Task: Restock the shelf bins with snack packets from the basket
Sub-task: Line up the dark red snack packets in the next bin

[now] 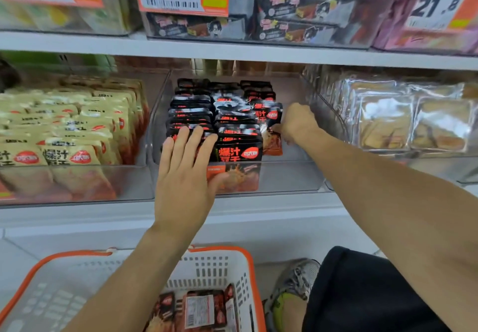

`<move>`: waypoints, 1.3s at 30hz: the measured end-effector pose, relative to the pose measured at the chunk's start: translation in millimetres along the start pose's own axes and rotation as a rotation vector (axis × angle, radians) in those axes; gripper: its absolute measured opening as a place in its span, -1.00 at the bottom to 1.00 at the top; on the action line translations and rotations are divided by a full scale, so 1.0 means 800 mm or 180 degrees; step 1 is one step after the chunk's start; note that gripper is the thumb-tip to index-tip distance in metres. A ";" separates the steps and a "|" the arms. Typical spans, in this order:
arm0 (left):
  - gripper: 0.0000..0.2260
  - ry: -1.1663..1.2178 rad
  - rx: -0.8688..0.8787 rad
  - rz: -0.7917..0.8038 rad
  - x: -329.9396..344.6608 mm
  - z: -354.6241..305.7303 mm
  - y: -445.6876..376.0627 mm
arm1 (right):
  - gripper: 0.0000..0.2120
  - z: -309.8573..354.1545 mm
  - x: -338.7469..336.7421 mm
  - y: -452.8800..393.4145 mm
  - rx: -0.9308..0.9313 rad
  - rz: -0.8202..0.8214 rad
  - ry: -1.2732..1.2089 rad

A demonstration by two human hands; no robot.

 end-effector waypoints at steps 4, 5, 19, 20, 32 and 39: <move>-0.45 0.0286 -0.0099 -0.0370 -0.019 -0.011 0.006 | -0.69 -0.001 -0.030 0.018 -0.0232 -0.0597 -0.0070; -0.49 0.0527 -0.0076 -0.0609 -0.030 -0.015 0.014 | -0.77 0.000 -0.046 0.030 -0.0429 -0.0950 -0.0284; -0.67 0.0987 -0.2115 0.4714 0.117 0.065 0.484 | -0.81 0.065 0.280 0.433 -0.1714 0.3322 -0.0266; -0.62 0.1036 -0.2214 0.4862 0.110 0.062 0.503 | -0.73 0.056 0.312 0.458 -0.1723 0.3642 0.0113; -0.75 0.1208 -0.2209 0.5111 0.106 0.008 0.518 | -0.47 -0.023 0.423 0.579 -0.0777 0.4953 0.1127; -0.85 0.1228 -0.3785 0.4798 0.106 0.012 0.527 | -0.61 -0.029 0.415 0.578 0.0307 0.4877 0.0682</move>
Point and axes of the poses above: each hand's wrist, its own y-axis away from the middle knuckle, its own x-axis out of the palm, z = x × y, the point moved 6 cm from there along -y, towards the middle knuckle, and after that the axes turned 7 degrees about -z, right-handed, at the moved point
